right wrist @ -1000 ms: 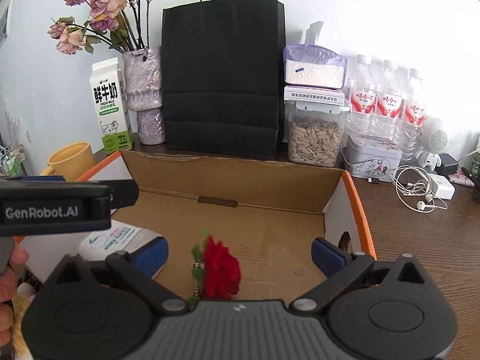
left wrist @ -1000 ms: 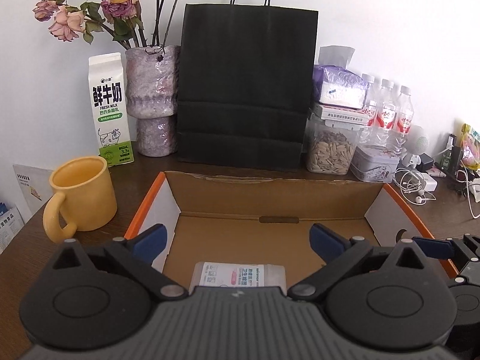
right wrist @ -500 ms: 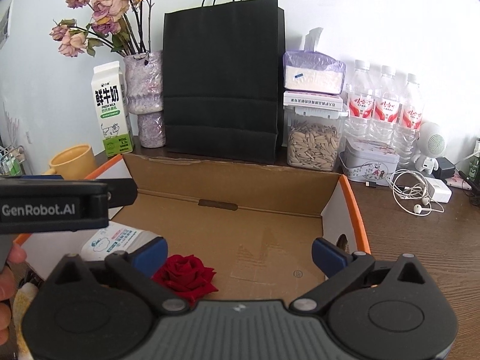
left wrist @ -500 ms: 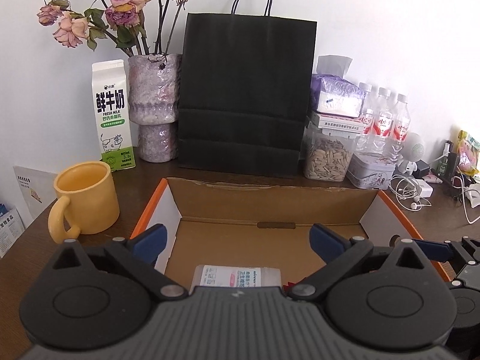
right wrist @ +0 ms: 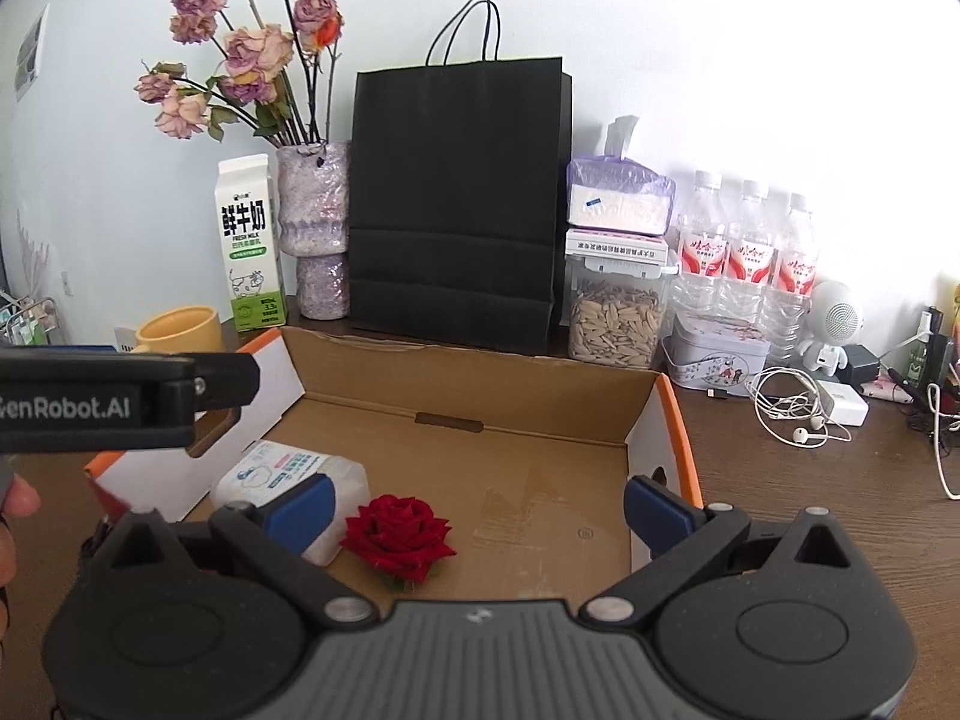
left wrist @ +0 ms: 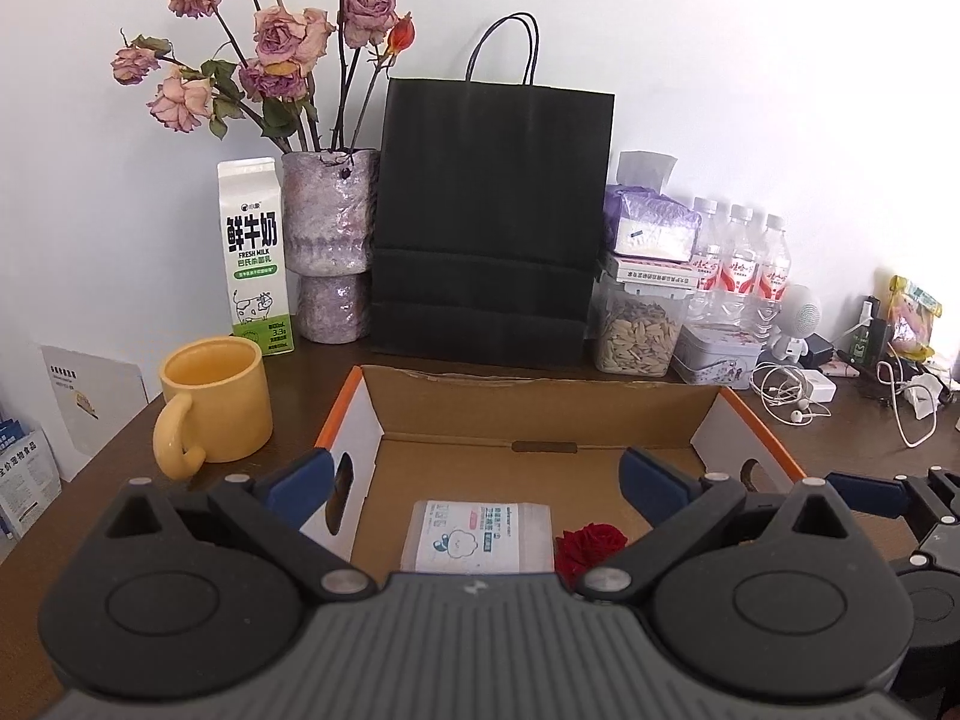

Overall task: Organize objects
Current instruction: 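Move the right tool to the clear plastic bag and grasp it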

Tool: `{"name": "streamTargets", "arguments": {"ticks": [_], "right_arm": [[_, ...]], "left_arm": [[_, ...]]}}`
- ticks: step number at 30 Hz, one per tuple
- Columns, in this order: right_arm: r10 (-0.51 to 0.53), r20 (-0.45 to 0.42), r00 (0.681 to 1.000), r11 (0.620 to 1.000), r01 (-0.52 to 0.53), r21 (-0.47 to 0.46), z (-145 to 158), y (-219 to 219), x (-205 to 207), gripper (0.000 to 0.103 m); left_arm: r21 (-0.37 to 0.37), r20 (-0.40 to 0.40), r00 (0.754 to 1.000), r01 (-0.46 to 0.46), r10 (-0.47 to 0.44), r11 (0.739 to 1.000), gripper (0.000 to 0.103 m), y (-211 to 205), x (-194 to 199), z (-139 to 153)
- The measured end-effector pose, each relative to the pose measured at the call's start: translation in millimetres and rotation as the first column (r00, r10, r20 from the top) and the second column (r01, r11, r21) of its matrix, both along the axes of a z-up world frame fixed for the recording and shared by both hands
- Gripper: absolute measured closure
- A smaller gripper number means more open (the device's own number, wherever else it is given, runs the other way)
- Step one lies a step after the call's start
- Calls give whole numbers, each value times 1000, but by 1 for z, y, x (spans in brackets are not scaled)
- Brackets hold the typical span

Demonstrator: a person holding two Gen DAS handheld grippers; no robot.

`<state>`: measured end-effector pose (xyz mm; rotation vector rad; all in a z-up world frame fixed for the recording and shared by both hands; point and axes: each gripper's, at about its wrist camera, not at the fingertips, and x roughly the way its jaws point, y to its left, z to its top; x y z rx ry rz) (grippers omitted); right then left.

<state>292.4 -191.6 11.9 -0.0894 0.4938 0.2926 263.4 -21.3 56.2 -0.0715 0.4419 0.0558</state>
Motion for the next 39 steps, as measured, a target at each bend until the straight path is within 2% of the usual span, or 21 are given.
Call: {"name": "streamTargets", "arguments": {"ticks": [9, 21, 30, 39], "right_arm": [[3, 41, 999, 1000, -3, 5, 14, -7, -61, 0], [48, 70, 996, 999, -49, 15, 18, -11, -140, 0], [77, 49, 996, 996, -78, 31, 6, -15, -184, 0], [96, 10, 995, 995, -96, 36, -15, -13, -217, 0]], "left_arm": [[4, 38, 999, -3, 3, 1000, 0, 4, -59, 14], [25, 54, 999, 8, -10, 1000, 0, 13, -127, 16], [16, 32, 999, 6, -6, 1000, 0, 24, -171, 0], [19, -34, 999, -13, 14, 1000, 0, 38, -201, -29]]}}
